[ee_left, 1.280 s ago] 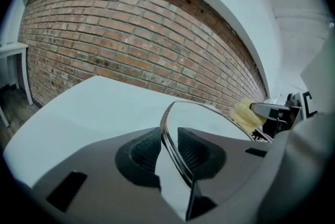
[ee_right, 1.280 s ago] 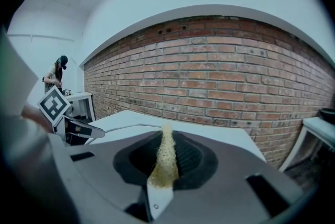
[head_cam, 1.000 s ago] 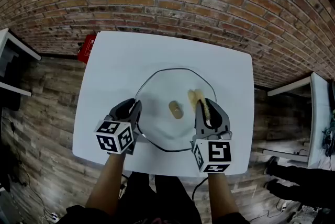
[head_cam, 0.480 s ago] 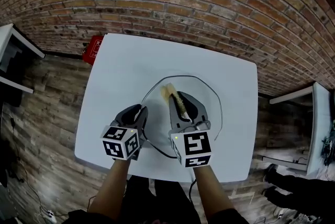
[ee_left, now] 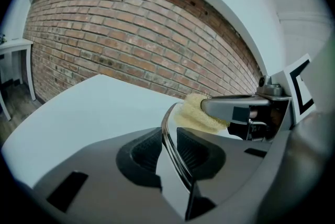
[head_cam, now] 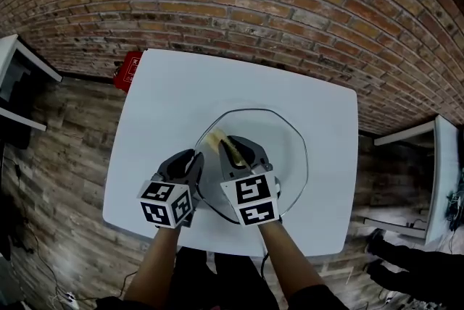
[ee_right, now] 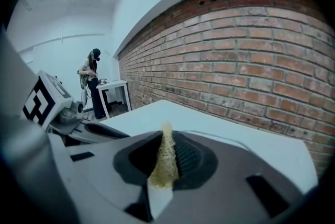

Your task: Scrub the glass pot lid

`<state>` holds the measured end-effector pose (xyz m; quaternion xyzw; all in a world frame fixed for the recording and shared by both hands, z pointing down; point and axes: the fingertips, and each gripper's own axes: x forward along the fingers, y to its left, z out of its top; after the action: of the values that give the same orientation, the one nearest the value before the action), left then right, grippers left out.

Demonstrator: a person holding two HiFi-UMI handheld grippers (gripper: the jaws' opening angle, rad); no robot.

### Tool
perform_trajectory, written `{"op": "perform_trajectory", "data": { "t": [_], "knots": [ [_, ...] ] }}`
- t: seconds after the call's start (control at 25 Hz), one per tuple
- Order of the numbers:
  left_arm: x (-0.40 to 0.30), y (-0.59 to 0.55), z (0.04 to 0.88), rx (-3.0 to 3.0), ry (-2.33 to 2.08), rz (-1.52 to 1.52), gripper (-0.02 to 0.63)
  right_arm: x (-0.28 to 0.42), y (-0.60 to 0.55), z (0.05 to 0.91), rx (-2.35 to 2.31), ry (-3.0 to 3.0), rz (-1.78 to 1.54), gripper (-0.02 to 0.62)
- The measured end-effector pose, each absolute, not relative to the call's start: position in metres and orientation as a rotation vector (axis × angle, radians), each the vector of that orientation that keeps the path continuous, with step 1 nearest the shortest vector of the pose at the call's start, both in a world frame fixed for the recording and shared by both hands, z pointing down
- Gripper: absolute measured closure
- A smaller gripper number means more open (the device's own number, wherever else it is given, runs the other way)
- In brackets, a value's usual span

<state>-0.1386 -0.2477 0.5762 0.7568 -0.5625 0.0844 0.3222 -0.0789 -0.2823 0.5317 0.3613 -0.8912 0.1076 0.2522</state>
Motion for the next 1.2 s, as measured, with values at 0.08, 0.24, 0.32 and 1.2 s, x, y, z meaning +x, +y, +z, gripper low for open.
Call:
{"op": "perform_trajectory", "data": {
  "t": [0.08, 0.24, 0.32, 1.2],
  "knots": [
    [-0.139, -0.248, 0.576, 1.984, -1.48, 0.219, 0.512, -0.072, -0.286, 0.537, 0.993, -2.394, 0.296, 0.537],
    [-0.14, -0.248, 0.576, 1.979, -1.488, 0.219, 0.514, -0.048, -0.296, 0.548, 1.044, -2.315, 0.308, 0.537],
    [-0.14, -0.248, 0.576, 1.979, -1.488, 0.219, 0.514, -0.029, -0.302, 0.552, 1.095, -2.261, 0.31, 0.537],
    [-0.138, -0.246, 0.576, 1.981, -1.482, 0.217, 0.514, -0.057, -0.254, 0.519, 0.969, -2.384, 0.386, 0.537]
  ]
}}
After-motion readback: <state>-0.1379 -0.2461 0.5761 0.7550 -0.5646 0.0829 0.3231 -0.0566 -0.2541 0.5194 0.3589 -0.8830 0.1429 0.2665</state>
